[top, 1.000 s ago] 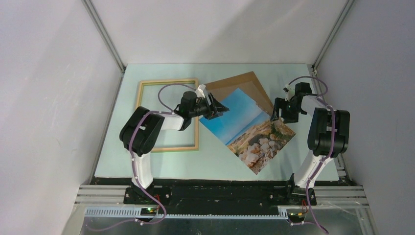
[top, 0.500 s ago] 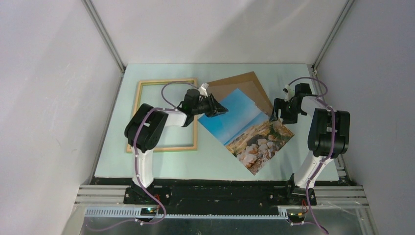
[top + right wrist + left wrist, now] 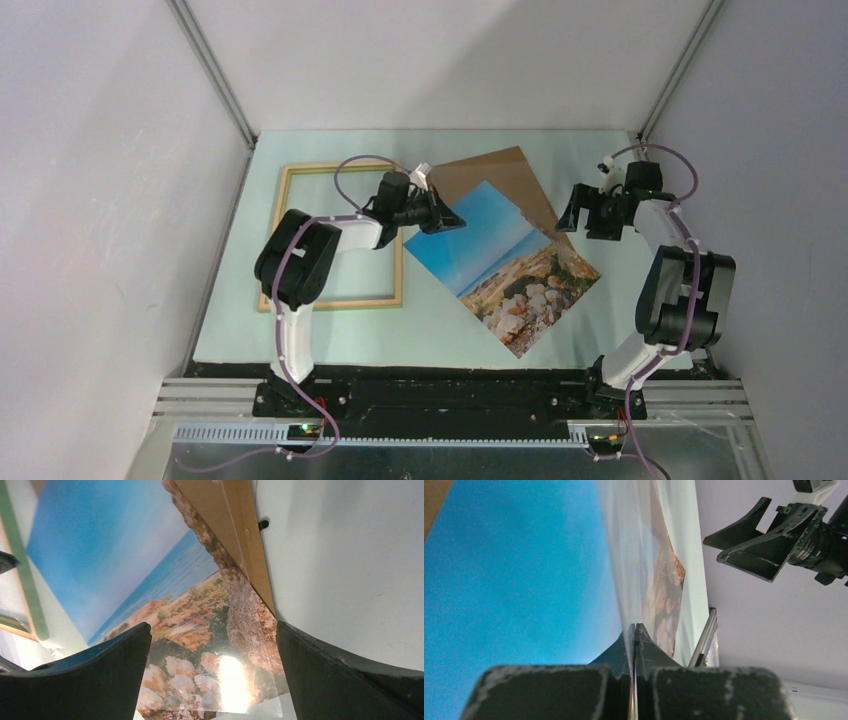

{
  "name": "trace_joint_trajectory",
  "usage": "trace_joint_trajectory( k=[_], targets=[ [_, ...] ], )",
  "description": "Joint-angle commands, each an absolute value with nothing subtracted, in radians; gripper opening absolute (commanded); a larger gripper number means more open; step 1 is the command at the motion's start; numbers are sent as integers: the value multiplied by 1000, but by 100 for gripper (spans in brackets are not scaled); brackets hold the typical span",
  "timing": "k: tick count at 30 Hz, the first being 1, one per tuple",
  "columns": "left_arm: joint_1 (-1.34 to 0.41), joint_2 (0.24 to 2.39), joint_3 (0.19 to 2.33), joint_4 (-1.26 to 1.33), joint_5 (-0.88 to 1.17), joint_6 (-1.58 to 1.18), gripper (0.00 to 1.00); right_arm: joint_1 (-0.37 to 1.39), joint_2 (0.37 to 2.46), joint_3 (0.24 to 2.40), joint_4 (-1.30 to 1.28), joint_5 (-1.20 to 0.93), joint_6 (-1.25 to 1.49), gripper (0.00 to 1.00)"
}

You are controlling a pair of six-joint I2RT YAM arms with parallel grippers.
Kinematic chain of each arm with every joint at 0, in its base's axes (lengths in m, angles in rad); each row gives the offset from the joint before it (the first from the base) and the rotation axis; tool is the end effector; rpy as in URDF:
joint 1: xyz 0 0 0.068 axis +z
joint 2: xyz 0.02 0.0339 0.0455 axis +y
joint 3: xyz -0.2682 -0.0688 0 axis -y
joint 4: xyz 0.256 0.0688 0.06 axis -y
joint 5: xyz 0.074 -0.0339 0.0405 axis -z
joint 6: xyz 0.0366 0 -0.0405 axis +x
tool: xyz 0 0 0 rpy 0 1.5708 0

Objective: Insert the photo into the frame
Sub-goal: Pick up the photo frame item at the center of the board.

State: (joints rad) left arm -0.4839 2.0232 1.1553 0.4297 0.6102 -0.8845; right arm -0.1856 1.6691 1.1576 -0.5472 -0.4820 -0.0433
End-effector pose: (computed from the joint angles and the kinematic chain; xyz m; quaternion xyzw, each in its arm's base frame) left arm 0.3821 -0.2245 0.1541 -0.0022 0.8209 -0.5199 0.2363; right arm 0.3482 -0.0481 0.2146 0.0065 0.9414 0.2013 0.2707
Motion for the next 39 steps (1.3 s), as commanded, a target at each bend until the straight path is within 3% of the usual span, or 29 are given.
trace_joint_trajectory(
  k=[1,9,25,33,39],
  targets=[
    [-456,1936,1207,437,733,-841,0,-199,1566,1159,-516,-557,-39,99],
    [-399,1832,1181,410,883,-817,0,-172,1457,1158,-501,-639,-40,99],
    [-326,1491,1068,221,1096,-515,0,-79,1442,1072,-358,-940,-57,99],
    [-309,1437,1052,219,1118,-514,0,-53,1401,973,-313,-1115,-123,99],
    [-305,1443,1054,222,1125,-533,0,-29,1408,946,-271,-1187,-103,93]
  ],
)
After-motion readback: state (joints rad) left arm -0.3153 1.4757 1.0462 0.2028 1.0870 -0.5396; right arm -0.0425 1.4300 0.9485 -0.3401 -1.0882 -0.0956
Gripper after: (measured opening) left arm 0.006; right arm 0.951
